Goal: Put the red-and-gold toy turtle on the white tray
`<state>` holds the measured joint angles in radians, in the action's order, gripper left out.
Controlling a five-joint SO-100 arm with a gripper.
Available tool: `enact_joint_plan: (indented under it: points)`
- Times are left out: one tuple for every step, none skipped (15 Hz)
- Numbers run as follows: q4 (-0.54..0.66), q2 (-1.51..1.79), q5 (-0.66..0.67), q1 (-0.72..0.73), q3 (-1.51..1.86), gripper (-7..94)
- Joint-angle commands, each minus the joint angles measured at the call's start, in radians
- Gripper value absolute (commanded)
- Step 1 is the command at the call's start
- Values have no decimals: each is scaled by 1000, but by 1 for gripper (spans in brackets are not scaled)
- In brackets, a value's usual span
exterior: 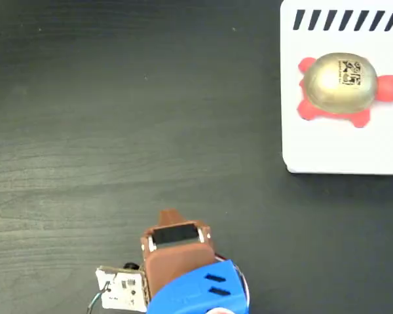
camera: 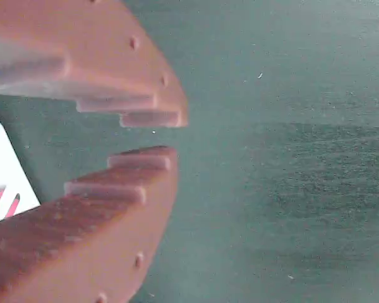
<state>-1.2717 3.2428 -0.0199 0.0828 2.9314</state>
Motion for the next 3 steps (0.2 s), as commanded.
enact_joint_plan:
  points:
    - [-9,8,-14,8,-12,0]
    - [-9,8,-14,8,-12,0]
    - [-9,8,-14,8,-12,0]
